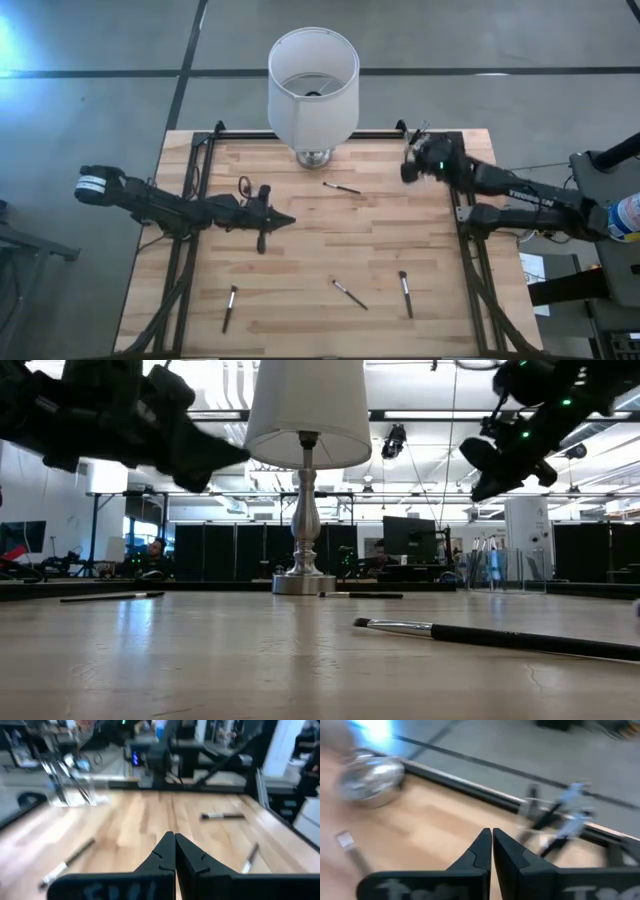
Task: Put items in baskets/containers
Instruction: Put the eyeshadow brush into the transparent organizer
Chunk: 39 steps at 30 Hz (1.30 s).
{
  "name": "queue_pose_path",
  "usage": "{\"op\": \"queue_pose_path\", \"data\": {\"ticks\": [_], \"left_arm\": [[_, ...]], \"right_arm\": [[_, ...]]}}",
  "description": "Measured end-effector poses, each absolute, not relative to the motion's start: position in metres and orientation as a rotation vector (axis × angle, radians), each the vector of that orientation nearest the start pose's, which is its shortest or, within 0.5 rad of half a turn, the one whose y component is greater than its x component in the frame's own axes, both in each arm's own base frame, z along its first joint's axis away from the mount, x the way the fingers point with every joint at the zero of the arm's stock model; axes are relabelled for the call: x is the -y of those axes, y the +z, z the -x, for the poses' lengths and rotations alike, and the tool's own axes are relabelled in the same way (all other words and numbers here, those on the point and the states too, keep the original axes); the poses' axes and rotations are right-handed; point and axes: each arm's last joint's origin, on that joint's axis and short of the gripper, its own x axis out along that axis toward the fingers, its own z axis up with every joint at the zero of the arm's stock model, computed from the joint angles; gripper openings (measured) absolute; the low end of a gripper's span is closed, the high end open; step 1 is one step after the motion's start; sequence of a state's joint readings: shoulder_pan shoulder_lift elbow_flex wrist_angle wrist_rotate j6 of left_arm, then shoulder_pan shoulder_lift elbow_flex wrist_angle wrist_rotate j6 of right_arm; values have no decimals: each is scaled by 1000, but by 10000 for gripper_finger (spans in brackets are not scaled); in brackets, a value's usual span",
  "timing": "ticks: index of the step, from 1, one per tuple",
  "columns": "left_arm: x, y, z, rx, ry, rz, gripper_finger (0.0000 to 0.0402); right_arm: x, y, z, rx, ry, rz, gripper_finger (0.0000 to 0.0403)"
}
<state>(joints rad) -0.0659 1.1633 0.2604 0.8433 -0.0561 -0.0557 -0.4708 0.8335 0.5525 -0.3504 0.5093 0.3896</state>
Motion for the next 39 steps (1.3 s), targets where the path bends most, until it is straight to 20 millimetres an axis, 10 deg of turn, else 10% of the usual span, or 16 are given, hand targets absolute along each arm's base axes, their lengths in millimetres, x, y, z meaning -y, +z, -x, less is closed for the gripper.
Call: {"op": "queue_pose_path", "data": {"ticks": [13, 23, 39], "left_arm": [[37, 141, -181, -256, -152, 55, 0], [41, 137, -177, -270, -167, 48, 0], [40, 133, -174, -282, -172, 9, 0]], "right_arm": [[-28, 178, -177, -165, -460, -312, 8], [-121, 174, -246, -361, -396, -285, 9], [-182, 155, -336, -948, -437, -443, 124]]}}
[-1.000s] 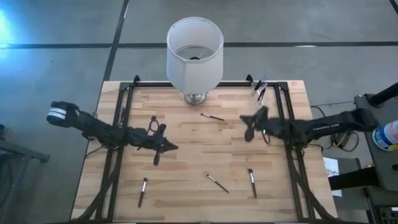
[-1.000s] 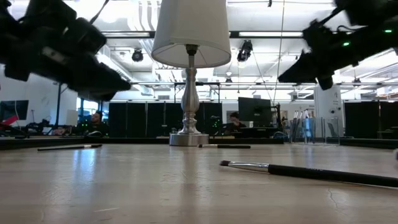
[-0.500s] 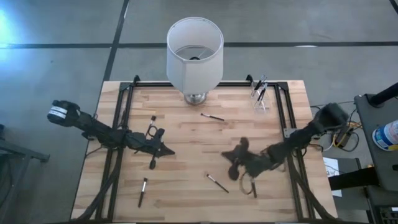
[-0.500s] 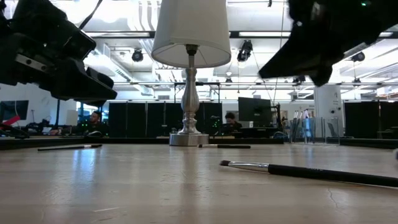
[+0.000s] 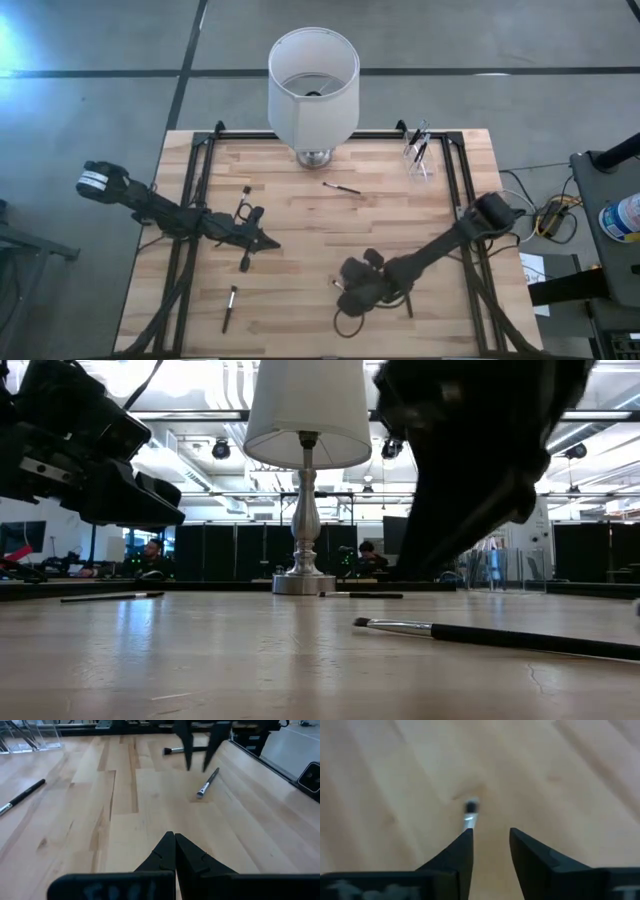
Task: Put items in baskets/containers
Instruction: Put the eyeshadow brush into the transparent organizer
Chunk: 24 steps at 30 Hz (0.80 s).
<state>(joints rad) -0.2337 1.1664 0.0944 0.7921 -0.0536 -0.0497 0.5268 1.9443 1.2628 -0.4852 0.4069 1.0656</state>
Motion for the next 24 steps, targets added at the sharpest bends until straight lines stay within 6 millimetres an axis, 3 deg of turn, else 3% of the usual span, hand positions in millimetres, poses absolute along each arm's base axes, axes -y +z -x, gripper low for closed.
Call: {"op": "queue_pose_path", "data": {"ticks": [9, 18, 24], "left_arm": [[40, 132, -174, -287, -173, 0, 0], [40, 132, -174, -285, -173, 0, 0], [40, 132, -174, -284, -173, 0, 0]], "right_arm": [[-183, 156, -362, -1054, -399, -525, 126], [-176, 153, -368, -1097, -422, -544, 120], [-176, 140, -370, -1147, -421, -553, 110]]}}
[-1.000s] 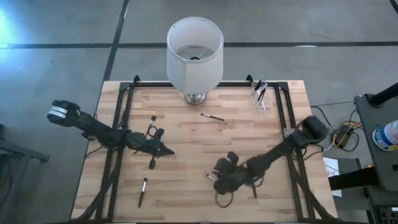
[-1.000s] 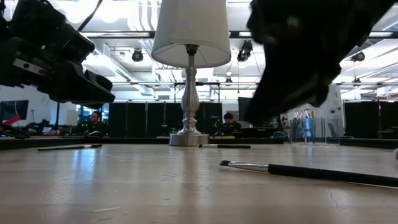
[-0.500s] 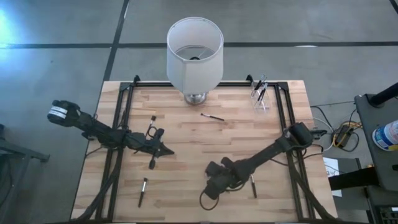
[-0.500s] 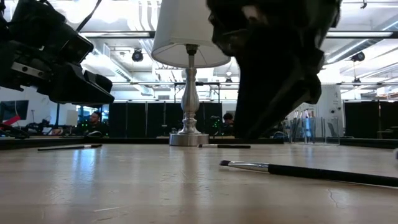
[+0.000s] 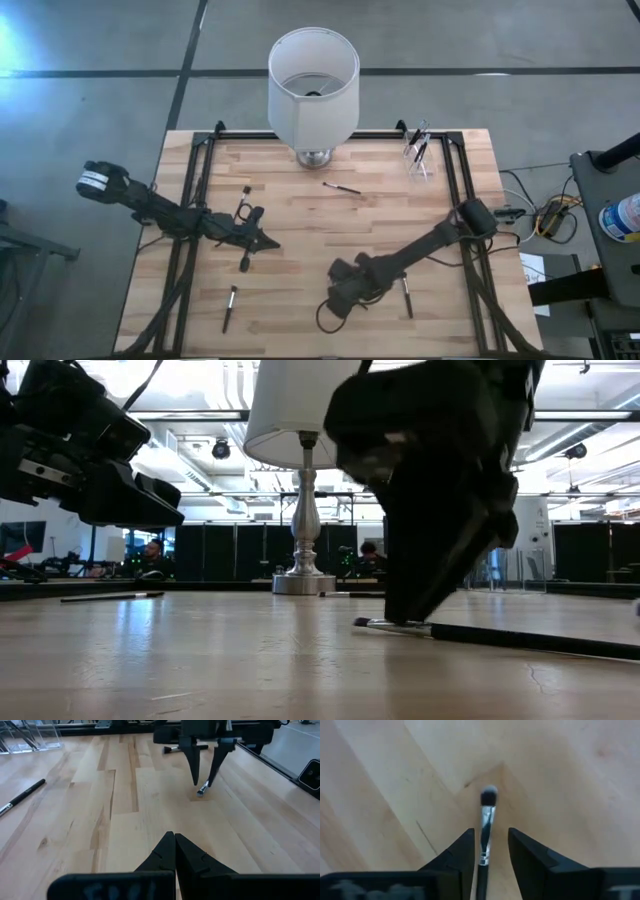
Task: Put items in baskets/containers
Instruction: Put the eyeshadow brush into the transparent organizer
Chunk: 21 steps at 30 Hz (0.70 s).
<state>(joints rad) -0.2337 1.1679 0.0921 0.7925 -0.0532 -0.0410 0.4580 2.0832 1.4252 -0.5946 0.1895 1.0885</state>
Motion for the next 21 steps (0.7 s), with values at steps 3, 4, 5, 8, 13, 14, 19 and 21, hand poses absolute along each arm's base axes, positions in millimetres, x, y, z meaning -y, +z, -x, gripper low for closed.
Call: {"op": "queue_pose_path", "data": {"ticks": [3, 4, 5, 8, 13, 14, 19, 21], "left_arm": [[40, 132, -174, -284, -173, 0, 0], [40, 132, -174, -284, -174, 0, 0], [40, 132, -174, -284, -173, 0, 0], [40, 132, -174, -286, -174, 0, 0], [40, 132, -174, -285, -172, 8, 0], [40, 132, -174, -285, -172, 11, 0], [40, 132, -174, -286, -171, 20, 0], [40, 132, -174, -286, -170, 28, 0]], "right_arm": [[-177, 136, -373, -1164, -408, -550, 106], [-178, 135, -374, -1166, -406, -550, 104], [-177, 135, -374, -1172, -403, -549, 101], [-176, 133, -374, -1181, -407, -539, 87], [-168, 131, -364, -1255, -501, -448, 39], [-166, 131, -361, -1274, -515, -435, 29], [-163, 134, -356, -1313, -498, -347, 17], [-161, 138, -354, -1305, -488, -307, 17]]}}
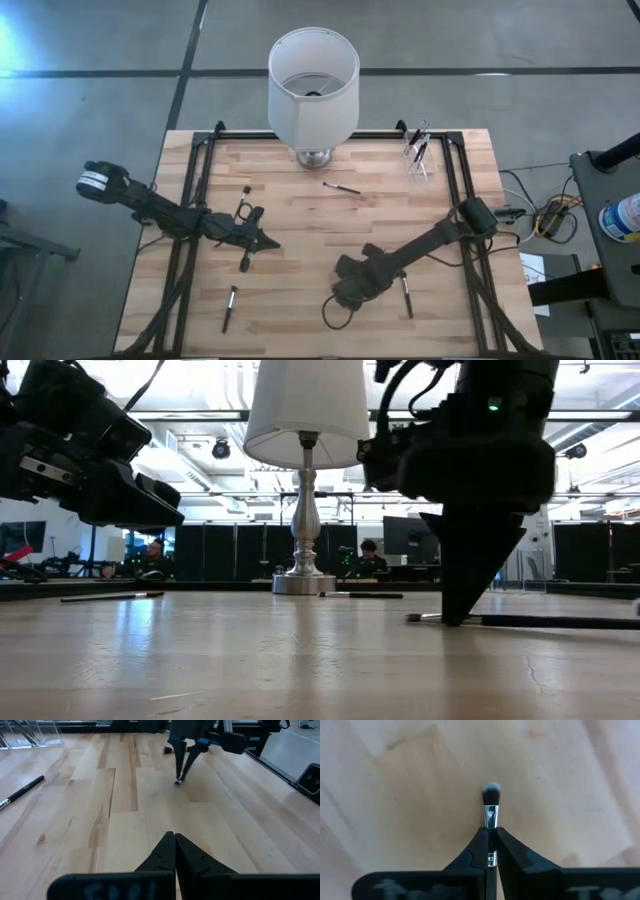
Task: Put items in baskets/containers
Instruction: Put the eyeshadow brush into the transparent organizer
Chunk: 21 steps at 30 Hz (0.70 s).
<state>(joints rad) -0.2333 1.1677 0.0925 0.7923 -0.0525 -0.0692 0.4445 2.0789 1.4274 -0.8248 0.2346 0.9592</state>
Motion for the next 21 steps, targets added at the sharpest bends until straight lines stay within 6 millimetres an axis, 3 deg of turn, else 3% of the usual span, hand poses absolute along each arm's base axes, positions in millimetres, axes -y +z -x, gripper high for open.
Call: {"op": "queue_pose_path", "data": {"ticks": [7, 17, 21], "left_arm": [[40, 133, -174, -283, -167, 51, 0], [39, 136, -175, -248, -146, 66, 0], [39, 136, -175, -247, -140, 68, 0]], "right_arm": [[-147, 156, -334, -1181, -526, -229, 11], [-117, 161, -294, -663, -532, -271, 7], [-103, 167, -279, -618, -506, -358, 7]]}}
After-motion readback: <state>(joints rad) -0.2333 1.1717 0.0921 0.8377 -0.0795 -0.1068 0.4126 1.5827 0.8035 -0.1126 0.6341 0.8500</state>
